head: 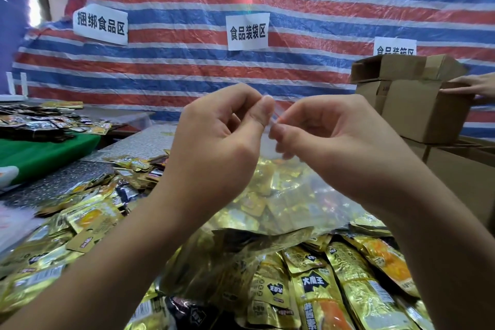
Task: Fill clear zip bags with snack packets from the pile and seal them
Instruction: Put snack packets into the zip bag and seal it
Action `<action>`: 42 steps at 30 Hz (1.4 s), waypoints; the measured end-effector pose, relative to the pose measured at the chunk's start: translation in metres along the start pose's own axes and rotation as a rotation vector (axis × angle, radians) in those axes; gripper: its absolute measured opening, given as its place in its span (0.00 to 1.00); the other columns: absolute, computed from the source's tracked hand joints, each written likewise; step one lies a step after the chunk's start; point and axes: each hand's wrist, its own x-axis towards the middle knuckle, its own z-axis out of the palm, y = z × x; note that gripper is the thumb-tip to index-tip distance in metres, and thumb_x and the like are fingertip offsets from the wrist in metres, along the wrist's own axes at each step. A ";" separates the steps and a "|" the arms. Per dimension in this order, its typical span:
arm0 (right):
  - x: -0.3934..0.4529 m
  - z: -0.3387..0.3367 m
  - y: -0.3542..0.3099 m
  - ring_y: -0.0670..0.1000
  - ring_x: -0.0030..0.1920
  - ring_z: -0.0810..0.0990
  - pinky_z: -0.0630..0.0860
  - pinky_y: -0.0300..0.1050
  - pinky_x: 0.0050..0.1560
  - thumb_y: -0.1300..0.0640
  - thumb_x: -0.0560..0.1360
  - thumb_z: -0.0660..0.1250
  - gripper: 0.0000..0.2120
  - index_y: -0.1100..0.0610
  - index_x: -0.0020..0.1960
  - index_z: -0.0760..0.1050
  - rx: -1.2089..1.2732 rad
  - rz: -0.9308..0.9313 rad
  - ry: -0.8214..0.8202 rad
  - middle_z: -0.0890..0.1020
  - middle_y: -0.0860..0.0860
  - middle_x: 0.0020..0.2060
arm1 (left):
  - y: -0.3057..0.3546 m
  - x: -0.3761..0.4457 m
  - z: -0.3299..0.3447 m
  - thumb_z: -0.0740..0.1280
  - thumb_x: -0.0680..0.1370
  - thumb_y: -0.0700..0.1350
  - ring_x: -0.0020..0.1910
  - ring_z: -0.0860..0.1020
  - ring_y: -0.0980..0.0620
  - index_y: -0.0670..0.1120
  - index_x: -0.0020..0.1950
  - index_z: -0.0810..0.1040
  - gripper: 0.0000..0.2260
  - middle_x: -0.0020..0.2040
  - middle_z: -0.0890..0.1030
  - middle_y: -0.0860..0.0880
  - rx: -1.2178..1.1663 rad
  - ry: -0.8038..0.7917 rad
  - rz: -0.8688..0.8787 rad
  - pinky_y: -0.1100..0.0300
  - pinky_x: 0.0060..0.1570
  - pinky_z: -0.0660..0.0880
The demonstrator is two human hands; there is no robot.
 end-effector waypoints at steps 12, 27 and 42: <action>-0.003 -0.002 -0.006 0.58 0.35 0.81 0.78 0.60 0.41 0.54 0.75 0.72 0.10 0.54 0.36 0.81 0.055 -0.014 0.040 0.83 0.54 0.32 | 0.010 -0.003 -0.002 0.66 0.80 0.44 0.26 0.66 0.54 0.42 0.37 0.78 0.12 0.27 0.72 0.47 0.060 0.101 0.060 0.60 0.28 0.63; -0.002 -0.008 -0.005 0.46 0.33 0.82 0.77 0.40 0.36 0.52 0.70 0.70 0.05 0.54 0.39 0.82 0.145 0.010 -0.001 0.84 0.51 0.32 | 0.014 -0.001 -0.004 0.65 0.80 0.44 0.25 0.65 0.55 0.42 0.38 0.77 0.12 0.27 0.70 0.51 0.106 0.091 0.074 0.61 0.28 0.60; -0.002 -0.006 -0.005 0.49 0.35 0.84 0.82 0.50 0.43 0.47 0.70 0.68 0.09 0.52 0.38 0.80 -0.034 0.065 -0.020 0.85 0.49 0.33 | 0.006 -0.004 0.001 0.66 0.80 0.42 0.27 0.65 0.56 0.41 0.36 0.78 0.13 0.26 0.69 0.52 0.158 0.189 0.085 0.63 0.29 0.60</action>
